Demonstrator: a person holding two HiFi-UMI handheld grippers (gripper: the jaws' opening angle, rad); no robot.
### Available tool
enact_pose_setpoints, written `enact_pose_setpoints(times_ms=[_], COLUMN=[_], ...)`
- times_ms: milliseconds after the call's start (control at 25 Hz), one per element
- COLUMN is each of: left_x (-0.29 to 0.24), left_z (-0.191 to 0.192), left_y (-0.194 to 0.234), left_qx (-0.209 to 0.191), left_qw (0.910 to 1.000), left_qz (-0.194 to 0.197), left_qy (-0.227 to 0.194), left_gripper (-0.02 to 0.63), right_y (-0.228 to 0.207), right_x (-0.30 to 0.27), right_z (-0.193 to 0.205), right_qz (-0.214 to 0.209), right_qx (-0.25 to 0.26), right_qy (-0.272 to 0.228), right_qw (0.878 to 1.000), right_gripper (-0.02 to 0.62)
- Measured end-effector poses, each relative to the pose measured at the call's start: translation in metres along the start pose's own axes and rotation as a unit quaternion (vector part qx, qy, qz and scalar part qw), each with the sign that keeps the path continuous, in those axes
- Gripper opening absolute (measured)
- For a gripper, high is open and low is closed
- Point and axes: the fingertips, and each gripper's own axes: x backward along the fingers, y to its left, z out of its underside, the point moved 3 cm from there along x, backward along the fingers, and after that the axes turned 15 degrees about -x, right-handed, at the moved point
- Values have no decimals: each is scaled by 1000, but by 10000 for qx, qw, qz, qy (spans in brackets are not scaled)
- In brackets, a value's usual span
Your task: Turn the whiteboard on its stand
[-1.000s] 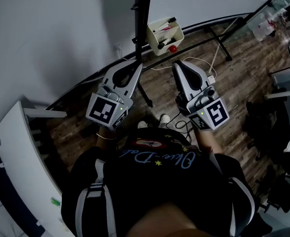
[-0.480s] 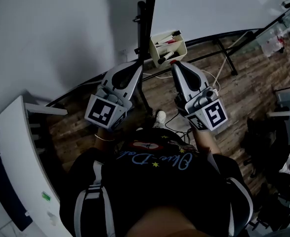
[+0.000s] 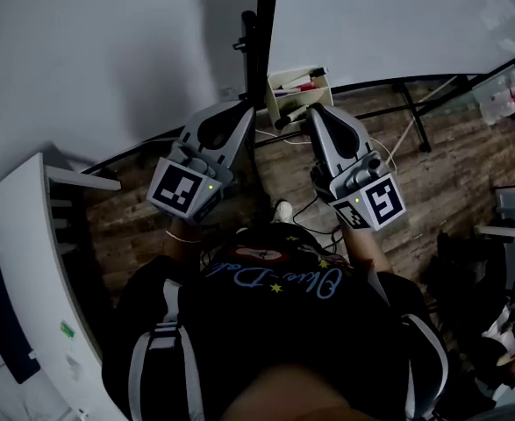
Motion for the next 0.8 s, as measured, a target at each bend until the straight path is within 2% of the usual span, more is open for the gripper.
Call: enact_pose_setpoints(times_ms=[200,440,600,800], left_x=[-9,-13,-15,-19], left_z=[3,7,13,12], left_y=[6,17,21,29], left_qx=[-71,-104,66,21], left_qw=[9996,9986,9979,9978], left_qz=[-203,-501,-589,-648], left_qy=[182,155,273,134], left_gripper=[17,18,59,66], right_y=[-14,-26,-30,-34], right_x=[-7,-17,-24,-32], right_z=[-1,2,5,6], right_qz=[-186,-406,-591,-700], right_qx=[-91,-185,-233,-254], right_qy=[47,127,148,154], right_qw=[9998,9989,9979,9971], right_gripper=[15,15,15,15])
